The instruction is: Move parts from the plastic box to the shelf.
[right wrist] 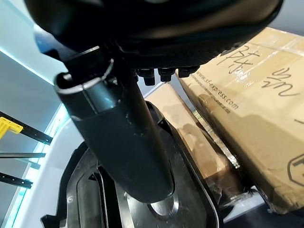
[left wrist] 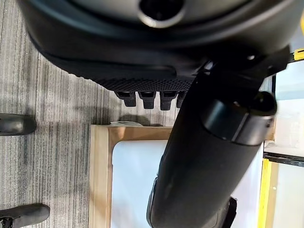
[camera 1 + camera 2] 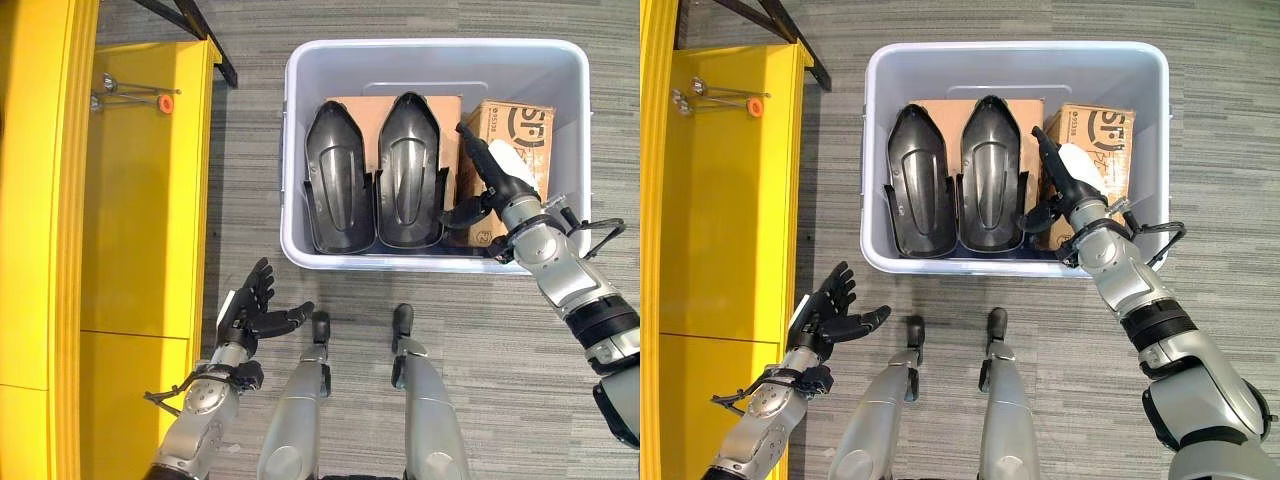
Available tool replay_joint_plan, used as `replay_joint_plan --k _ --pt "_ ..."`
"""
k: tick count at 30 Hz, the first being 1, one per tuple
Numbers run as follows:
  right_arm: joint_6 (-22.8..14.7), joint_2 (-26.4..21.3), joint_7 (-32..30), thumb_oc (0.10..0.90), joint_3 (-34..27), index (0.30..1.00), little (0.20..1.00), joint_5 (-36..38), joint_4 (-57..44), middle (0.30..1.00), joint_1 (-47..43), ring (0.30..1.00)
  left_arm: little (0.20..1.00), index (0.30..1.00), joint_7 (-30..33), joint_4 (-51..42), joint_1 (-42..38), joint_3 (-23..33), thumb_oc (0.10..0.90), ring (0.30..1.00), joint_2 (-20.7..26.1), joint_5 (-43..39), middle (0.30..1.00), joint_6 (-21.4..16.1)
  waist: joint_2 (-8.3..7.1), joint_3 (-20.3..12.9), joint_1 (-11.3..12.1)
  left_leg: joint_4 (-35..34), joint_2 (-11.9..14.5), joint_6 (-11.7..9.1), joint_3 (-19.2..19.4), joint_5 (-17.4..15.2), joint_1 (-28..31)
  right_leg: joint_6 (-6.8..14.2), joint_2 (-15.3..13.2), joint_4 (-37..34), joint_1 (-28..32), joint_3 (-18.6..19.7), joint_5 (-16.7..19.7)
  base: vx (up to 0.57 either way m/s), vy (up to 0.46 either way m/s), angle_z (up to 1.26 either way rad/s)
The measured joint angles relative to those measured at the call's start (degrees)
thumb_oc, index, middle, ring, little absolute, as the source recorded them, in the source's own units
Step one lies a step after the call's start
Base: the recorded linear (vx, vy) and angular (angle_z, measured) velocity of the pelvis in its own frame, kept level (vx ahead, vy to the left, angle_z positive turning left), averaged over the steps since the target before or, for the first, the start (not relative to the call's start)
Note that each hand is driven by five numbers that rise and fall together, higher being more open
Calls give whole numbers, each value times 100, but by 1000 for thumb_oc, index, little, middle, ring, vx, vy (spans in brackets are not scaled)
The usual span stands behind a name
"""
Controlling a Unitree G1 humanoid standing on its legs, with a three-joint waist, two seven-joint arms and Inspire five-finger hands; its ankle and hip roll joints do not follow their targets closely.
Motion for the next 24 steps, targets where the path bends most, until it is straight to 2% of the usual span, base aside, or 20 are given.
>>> replay_joint_plan --k 10,24 --pt "69 22 57 900 65 1000 1000 -54 -649 1000 -1 1000 1000 1000 39 -1 -67 4 900 1000 1 7 1000 -1 0 0 10 10 -1 14 -11 -10 -45 -14 -7 97 -72 -8 -53 4 0 0" --pt "103 32 132 900 332 1000 1000 -281 -635 1000 -59 1000 1000 1000 145 -4 -95 11 900 1000 -2 8 1000 -7 -7 3 21 227 1 7 -163 -82 -347 -63 -25 340 -319 -137 -188 17 -2 5"
